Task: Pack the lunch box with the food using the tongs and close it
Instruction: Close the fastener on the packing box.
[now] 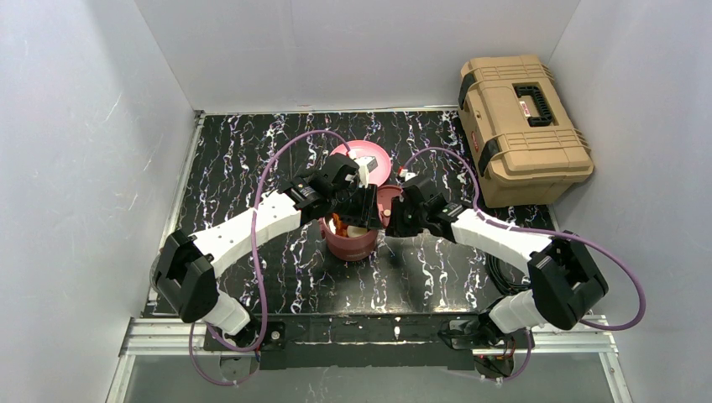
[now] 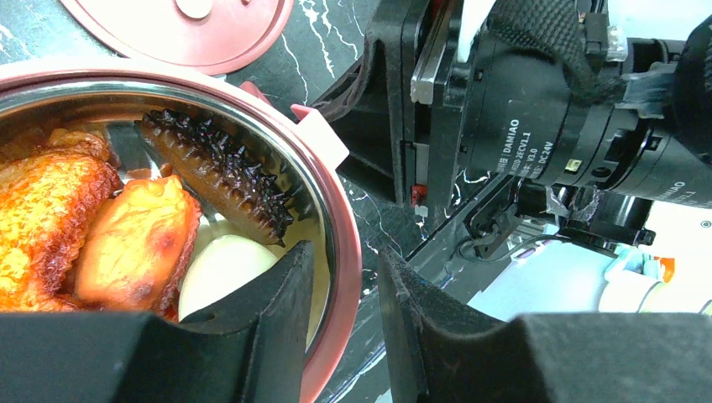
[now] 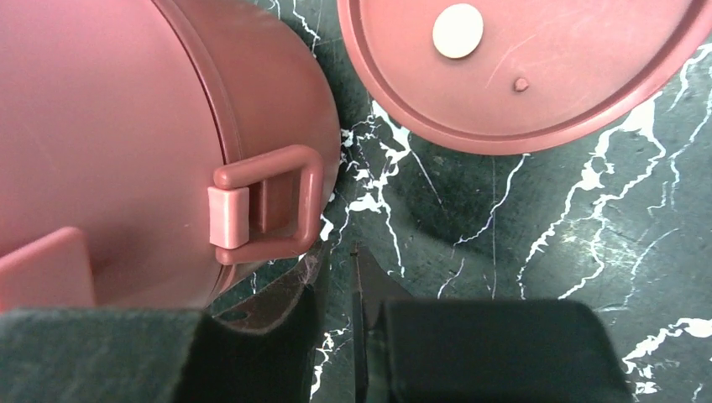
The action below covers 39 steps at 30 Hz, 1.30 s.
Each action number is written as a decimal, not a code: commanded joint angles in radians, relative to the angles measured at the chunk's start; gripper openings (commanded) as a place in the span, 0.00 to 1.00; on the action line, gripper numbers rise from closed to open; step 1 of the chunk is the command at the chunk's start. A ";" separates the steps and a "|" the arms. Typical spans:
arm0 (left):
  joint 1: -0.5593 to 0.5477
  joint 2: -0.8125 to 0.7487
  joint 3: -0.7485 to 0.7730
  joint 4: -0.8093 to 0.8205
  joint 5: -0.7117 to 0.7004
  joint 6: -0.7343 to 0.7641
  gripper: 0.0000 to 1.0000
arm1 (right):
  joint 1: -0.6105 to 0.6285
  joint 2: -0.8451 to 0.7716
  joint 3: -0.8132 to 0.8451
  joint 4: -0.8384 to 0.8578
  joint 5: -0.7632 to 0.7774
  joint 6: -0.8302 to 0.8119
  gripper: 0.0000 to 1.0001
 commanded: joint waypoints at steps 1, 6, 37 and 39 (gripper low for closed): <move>-0.003 -0.016 -0.001 -0.012 0.001 0.000 0.32 | -0.003 -0.009 -0.011 0.112 -0.058 0.014 0.23; -0.003 -0.023 -0.001 -0.013 -0.001 0.000 0.32 | -0.003 -0.013 0.014 0.034 0.033 -0.008 0.25; -0.002 -0.092 0.134 -0.199 -0.144 0.104 0.71 | -0.001 -0.002 0.025 0.004 0.184 -0.060 0.25; -0.002 -0.134 0.160 -0.244 -0.202 0.129 0.81 | -0.005 -0.023 0.018 -0.009 0.207 -0.064 0.25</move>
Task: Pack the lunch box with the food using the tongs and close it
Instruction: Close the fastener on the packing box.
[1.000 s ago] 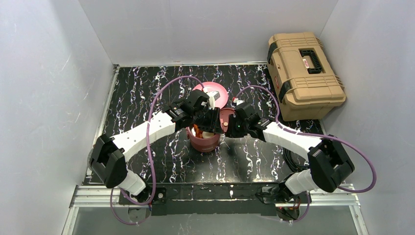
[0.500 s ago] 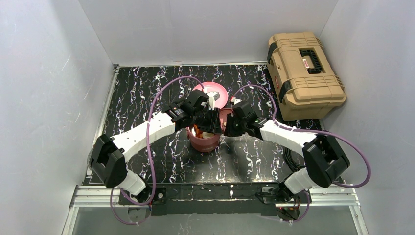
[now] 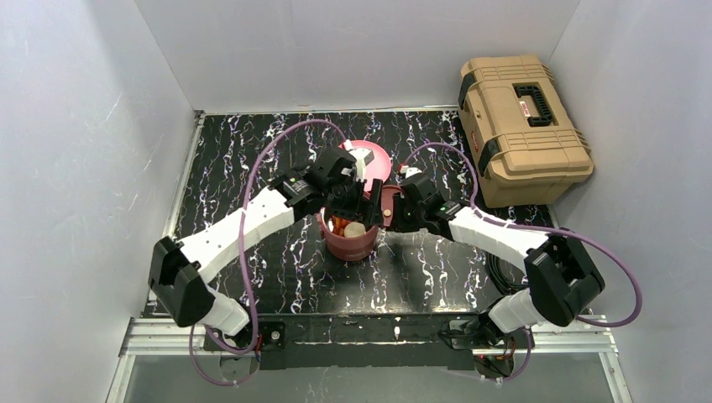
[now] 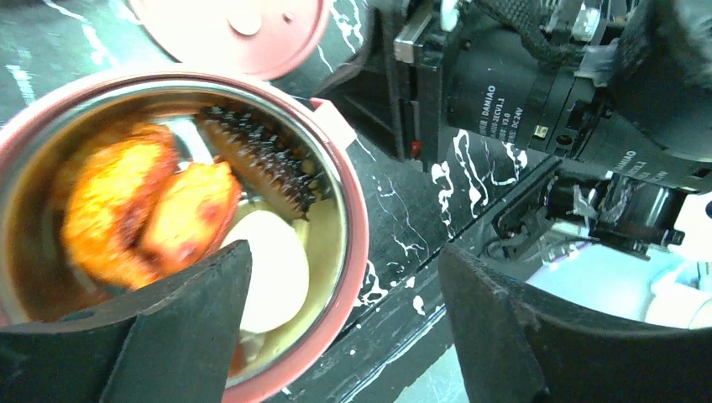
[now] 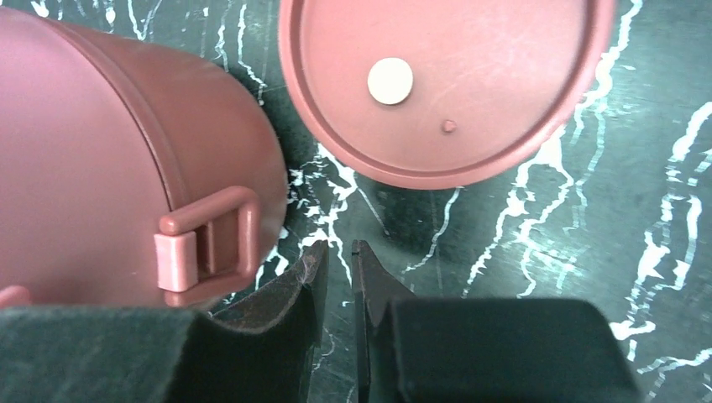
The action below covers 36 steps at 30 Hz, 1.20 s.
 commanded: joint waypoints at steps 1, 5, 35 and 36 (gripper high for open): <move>0.005 -0.140 0.092 -0.144 -0.148 0.081 0.86 | -0.009 -0.074 0.005 -0.050 0.110 -0.024 0.25; 0.043 -0.214 0.130 -0.208 -0.160 0.121 0.95 | -0.021 -0.106 0.002 -0.076 0.150 -0.031 0.25; 0.592 -0.554 -0.369 -0.006 -0.372 0.291 0.98 | -0.210 0.224 0.274 -0.191 0.123 -0.189 0.42; 0.592 -0.560 -0.376 0.001 -0.353 0.288 0.98 | -0.219 0.242 0.296 -0.189 0.111 -0.197 0.42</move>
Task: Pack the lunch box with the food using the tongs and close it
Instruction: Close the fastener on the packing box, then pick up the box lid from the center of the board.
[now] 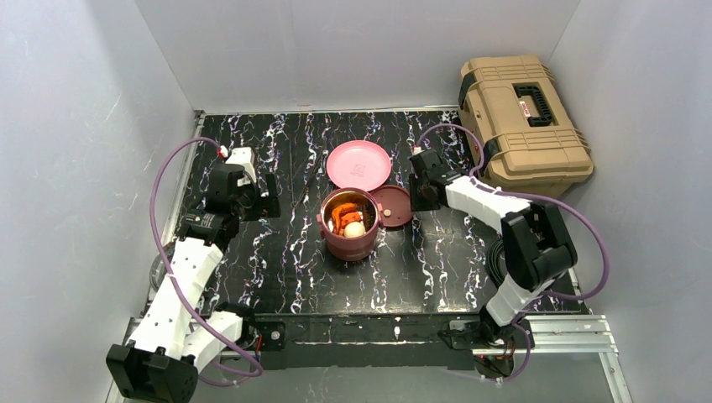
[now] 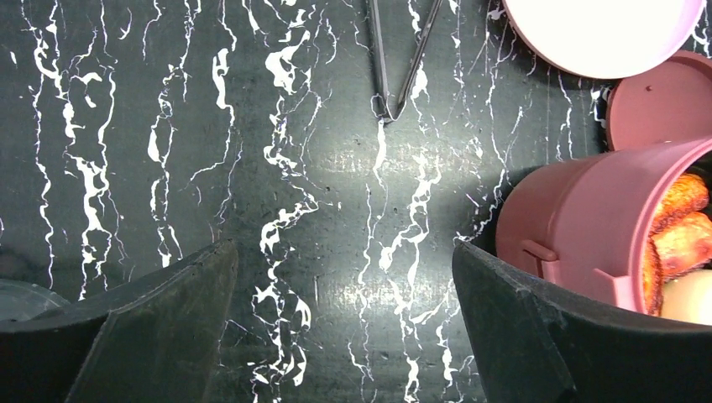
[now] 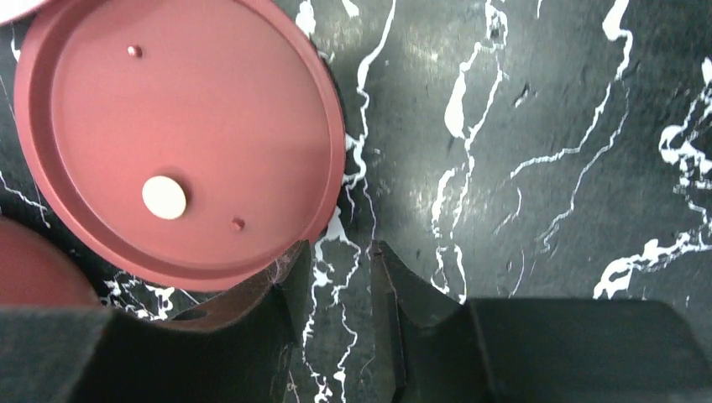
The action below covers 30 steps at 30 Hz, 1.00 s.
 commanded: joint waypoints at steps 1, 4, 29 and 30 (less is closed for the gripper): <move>0.003 -0.040 -0.048 0.076 -0.018 0.026 0.98 | -0.036 0.067 0.108 0.004 -0.057 -0.046 0.42; 0.003 -0.032 -0.047 0.063 0.006 0.016 0.98 | -0.046 0.143 0.172 -0.011 -0.068 -0.061 0.41; 0.003 -0.031 -0.053 0.052 0.055 0.003 0.98 | -0.071 0.155 0.186 -0.089 0.145 -0.059 0.01; 0.003 -0.030 -0.053 0.052 0.057 0.004 0.98 | -0.077 0.134 0.181 -0.094 0.161 -0.059 0.01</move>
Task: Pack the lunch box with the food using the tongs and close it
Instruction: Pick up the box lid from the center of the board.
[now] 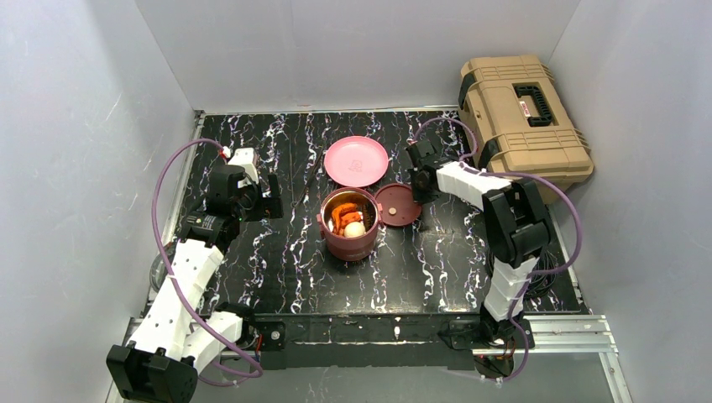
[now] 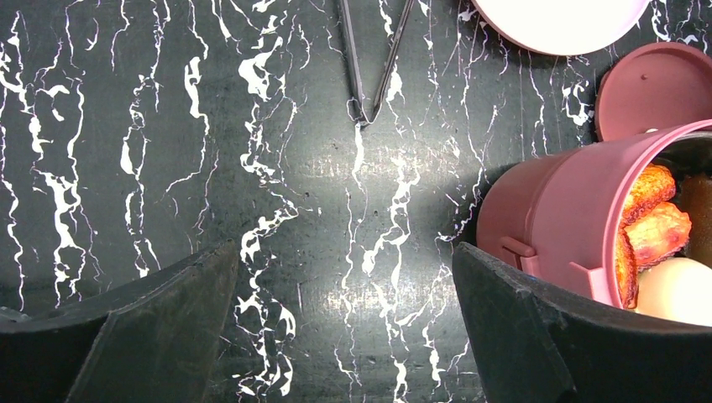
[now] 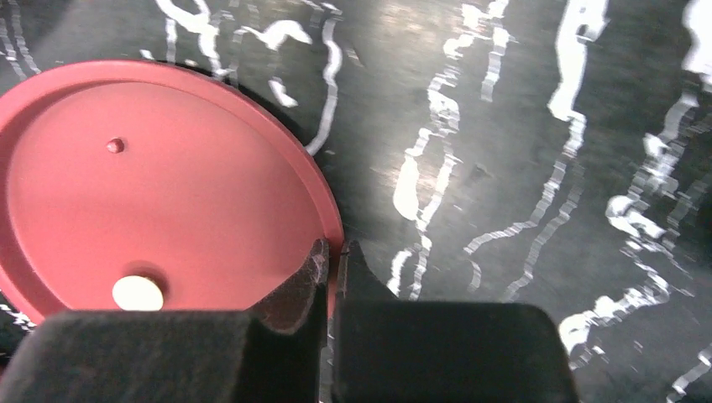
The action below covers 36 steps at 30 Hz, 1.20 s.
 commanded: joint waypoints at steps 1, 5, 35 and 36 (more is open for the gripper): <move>0.003 -0.008 -0.008 -0.002 0.017 -0.001 0.98 | -0.033 -0.124 -0.024 -0.058 0.154 -0.006 0.01; 0.003 -0.008 -0.010 -0.002 0.017 0.000 0.98 | -0.062 -0.209 -0.042 -0.075 0.182 -0.005 0.01; -0.026 -0.001 0.167 -0.048 0.632 -0.152 0.90 | -0.077 -0.381 0.355 -0.416 -0.376 -0.040 0.01; -0.031 -0.002 0.160 -0.048 0.636 -0.157 0.90 | -0.063 -0.373 0.363 -0.418 -0.383 -0.034 0.01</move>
